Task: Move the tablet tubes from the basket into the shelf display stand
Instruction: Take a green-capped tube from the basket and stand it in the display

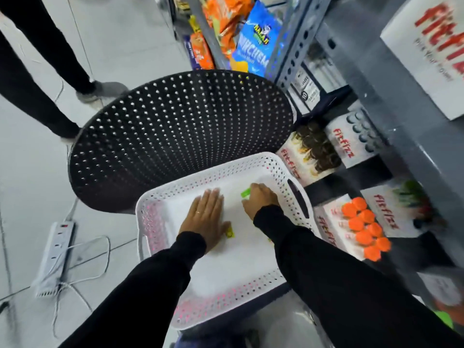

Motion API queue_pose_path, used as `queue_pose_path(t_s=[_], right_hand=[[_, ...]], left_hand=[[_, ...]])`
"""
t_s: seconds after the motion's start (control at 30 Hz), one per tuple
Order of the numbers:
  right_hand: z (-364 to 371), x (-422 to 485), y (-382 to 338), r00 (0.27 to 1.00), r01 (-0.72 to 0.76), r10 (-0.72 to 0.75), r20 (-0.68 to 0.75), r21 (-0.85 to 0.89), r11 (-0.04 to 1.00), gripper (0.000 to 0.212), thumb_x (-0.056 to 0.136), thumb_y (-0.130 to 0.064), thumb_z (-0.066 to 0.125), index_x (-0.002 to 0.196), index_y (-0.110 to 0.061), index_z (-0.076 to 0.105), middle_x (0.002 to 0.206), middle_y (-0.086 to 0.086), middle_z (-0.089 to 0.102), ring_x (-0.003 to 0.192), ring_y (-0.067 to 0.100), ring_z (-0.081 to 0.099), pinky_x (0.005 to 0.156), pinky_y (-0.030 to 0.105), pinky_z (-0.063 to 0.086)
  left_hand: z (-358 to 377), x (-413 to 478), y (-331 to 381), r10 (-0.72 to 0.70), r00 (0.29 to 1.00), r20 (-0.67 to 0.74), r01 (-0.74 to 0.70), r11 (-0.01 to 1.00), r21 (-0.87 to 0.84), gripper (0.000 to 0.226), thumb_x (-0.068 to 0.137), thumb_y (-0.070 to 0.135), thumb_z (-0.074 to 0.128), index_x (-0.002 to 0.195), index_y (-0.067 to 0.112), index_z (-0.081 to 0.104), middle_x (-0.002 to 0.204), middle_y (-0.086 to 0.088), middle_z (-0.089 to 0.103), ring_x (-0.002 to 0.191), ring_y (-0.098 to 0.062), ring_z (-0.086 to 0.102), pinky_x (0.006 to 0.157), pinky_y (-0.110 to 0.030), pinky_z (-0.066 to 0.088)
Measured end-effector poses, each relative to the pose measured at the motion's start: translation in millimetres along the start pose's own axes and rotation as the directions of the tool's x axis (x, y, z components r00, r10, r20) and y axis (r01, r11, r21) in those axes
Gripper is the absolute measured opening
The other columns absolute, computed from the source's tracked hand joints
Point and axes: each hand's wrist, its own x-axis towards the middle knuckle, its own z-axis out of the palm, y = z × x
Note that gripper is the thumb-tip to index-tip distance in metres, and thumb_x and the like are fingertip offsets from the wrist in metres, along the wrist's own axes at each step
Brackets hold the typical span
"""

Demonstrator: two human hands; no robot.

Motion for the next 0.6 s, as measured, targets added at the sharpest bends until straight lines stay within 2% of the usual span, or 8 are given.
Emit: queue_pose_path(t_s=[0.07,0.13,0.23,0.33,0.37,0.43,0.5,0.6], right_hand=[[-8,-4,-2,1.000,-0.001,0.002,-0.008,0.031,1.000,0.034,0.094,-0.019,0.053,0.124,-0.003,0.052,0.132,0.015,0.053,0.123,0.033,0.051,0.101,0.034,0.042],[-18,-9,-3,1.000,-0.003,0.005,-0.031,0.054,0.999,0.032,0.093,-0.020,0.054,0.121,-0.004,0.054,0.130,0.015,0.055,0.121,0.034,0.053,0.099,0.034,0.044],[-35,-20,-2,0.997,-0.004,0.012,-0.071,0.110,0.994,0.032,0.091,-0.022,0.055,0.117,-0.003,0.056,0.127,0.015,0.057,0.118,0.034,0.053,0.095,0.035,0.046],[-62,-37,4,0.991,-0.007,0.029,-0.127,0.173,0.985,0.037,0.089,-0.024,0.057,0.121,-0.006,0.057,0.128,0.015,0.058,0.119,0.034,0.053,0.095,0.035,0.047],[-73,-43,6,0.990,-0.009,0.037,-0.134,0.203,0.979,0.039,0.088,-0.025,0.058,0.122,-0.008,0.058,0.128,0.015,0.059,0.119,0.034,0.053,0.096,0.035,0.047],[-101,-61,11,0.983,0.007,0.043,-0.177,0.272,0.962,0.032,0.085,-0.027,0.061,0.112,-0.009,0.062,0.115,0.017,0.063,0.114,0.034,0.055,0.090,0.034,0.047],[-135,-85,20,0.959,0.048,0.048,-0.279,0.327,0.944,0.014,0.081,-0.028,0.065,0.087,-0.017,0.061,0.091,0.017,0.060,0.097,0.032,0.059,0.074,0.029,0.044],[-191,-128,38,0.890,0.081,0.086,-0.447,0.341,0.937,0.018,0.073,-0.034,0.067,0.080,-0.018,0.067,0.088,0.020,0.069,0.081,0.028,0.059,0.071,0.026,0.047]], left_hand=[[-3,0,0,-0.003,0.998,0.056,0.003,1.000,0.002,0.076,0.096,0.049,0.002,0.130,-0.003,0.047,0.139,-0.019,0.046,0.127,-0.037,0.044,0.104,-0.045,0.022],[-2,1,-1,0.003,0.999,0.044,-0.005,1.000,0.028,0.079,0.096,0.049,-0.001,0.128,-0.003,0.050,0.137,-0.019,0.049,0.125,-0.037,0.047,0.103,-0.045,0.023],[-11,2,1,0.011,1.000,-0.015,-0.010,0.999,0.041,0.073,0.092,0.050,0.014,0.126,-0.001,0.054,0.135,-0.017,0.052,0.123,-0.035,0.049,0.105,-0.043,0.024],[-38,5,13,0.015,0.999,-0.039,-0.014,1.000,0.009,0.057,0.096,0.040,0.025,0.139,0.005,0.038,0.146,-0.010,0.039,0.135,-0.027,0.035,0.114,-0.041,0.018],[-47,7,17,0.045,0.992,-0.121,-0.046,0.999,-0.005,0.052,0.097,0.037,0.029,0.138,0.007,0.040,0.143,-0.010,0.043,0.132,-0.026,0.039,0.113,-0.041,0.023],[-79,11,32,0.125,0.965,-0.229,-0.137,0.990,-0.040,0.047,0.092,0.033,0.033,0.118,0.005,0.060,0.115,-0.013,0.065,0.103,-0.029,0.062,0.096,-0.040,0.045],[-113,19,52,0.218,0.905,-0.366,-0.247,0.968,-0.034,0.044,0.085,0.030,0.036,0.100,0.003,0.067,0.093,-0.012,0.070,0.078,-0.031,0.066,0.075,-0.038,0.054],[-169,31,93,0.354,0.788,-0.504,-0.399,0.917,0.020,0.041,0.086,0.026,0.040,0.105,0.000,0.064,0.095,-0.016,0.069,0.079,-0.033,0.064,0.073,-0.039,0.052]])
